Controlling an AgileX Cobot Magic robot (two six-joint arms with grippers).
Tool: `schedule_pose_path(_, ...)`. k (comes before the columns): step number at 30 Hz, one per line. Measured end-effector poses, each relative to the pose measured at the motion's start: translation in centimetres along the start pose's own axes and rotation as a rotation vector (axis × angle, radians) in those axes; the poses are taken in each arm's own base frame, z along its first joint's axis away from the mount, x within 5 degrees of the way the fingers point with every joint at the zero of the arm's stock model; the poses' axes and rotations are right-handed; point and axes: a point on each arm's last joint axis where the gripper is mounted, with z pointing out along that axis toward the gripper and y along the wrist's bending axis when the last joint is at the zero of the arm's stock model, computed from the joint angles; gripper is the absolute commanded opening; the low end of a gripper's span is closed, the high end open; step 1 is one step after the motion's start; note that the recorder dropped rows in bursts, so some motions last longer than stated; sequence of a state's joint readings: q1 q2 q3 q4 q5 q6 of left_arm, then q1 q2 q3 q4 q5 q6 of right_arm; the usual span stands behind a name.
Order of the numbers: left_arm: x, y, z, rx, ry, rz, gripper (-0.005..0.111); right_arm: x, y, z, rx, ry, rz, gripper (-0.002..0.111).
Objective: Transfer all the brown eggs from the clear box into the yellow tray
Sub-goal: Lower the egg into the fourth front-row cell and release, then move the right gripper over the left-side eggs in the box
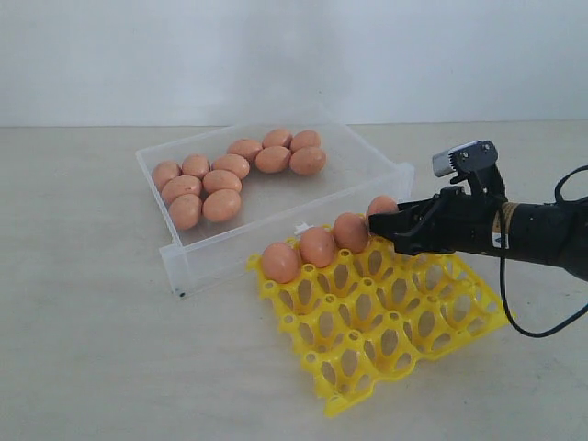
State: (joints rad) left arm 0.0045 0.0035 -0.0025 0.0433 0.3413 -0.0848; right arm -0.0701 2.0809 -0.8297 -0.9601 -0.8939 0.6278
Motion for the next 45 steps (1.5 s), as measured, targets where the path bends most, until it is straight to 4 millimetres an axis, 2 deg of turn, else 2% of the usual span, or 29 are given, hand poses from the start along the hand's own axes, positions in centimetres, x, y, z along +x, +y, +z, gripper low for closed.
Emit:
schedule_pose_path(5,0.0,0.0,0.0,0.000,0.000,0.000,0.004,-0.4,0.0,-0.2,0.008,-0.012,-0.005,0.071)
schedule_pose_path(6,0.0,0.0,0.0,0.000,0.000,0.000,0.004,-0.4,0.0,-0.2,0.008,-0.012,-0.005,0.072)
schedule_pose_path(12,0.0,0.0,0.0,0.000,0.000,0.000,0.004,-0.6,0.0,-0.2,0.011,-0.015,-0.010,0.071)
schedule_pose_path(16,0.0,0.0,0.0,0.000,0.000,0.000,0.004,-1.7,0.3,-0.7,0.014,-0.041,-0.032,0.071)
schedule_pose_path(19,0.0,0.0,0.0,0.000,0.000,0.000,0.004,-4.4,1.2,-1.8,-0.005,-0.133,-0.083,0.071)
schedule_pose_path(22,0.0,0.0,0.0,0.000,0.000,0.000,0.004,-8.1,2.9,-3.7,-0.072,-0.305,-0.120,0.071)
schedule_pose_path(25,0.0,0.0,0.0,0.000,0.000,0.000,0.004,-12.0,5.6,-5.4,-0.161,-0.496,-0.090,0.071)
schedule_pose_path(27,0.0,0.0,0.0,0.000,0.000,0.000,0.004,-14.2,7.5,-5.4,-0.201,-0.544,-0.102,0.071)
schedule_pose_path(30,0.0,0.0,0.0,0.000,0.000,0.000,0.004,-16.3,10.7,-3.3,-0.197,-0.447,-0.183,0.071)
schedule_pose_path(32,0.0,0.0,0.0,0.000,0.000,0.000,0.004,-16.5,13.2,-0.9,-0.143,-0.283,-0.293,0.071)
schedule_pose_path(34,0.0,0.0,0.0,0.000,0.000,0.000,0.004,-16.5,14.7,1.5,-0.009,-0.115,-0.384,0.071)
schedule_pose_path(37,0.0,0.0,0.0,0.000,0.000,0.000,0.004,-16.9,15.4,4.0,0.206,0.020,-0.405,0.071)
schedule_pose_path(39,0.0,0.0,0.0,0.000,0.000,0.000,0.004,-17.3,15.8,5.3,0.283,0.049,-0.373,0.071)
schedule_pose_path(45,0.0,0.0,0.0,0.000,0.000,0.000,0.004,-17.0,17.6,8.1,0.324,0.124,-0.209,0.071)
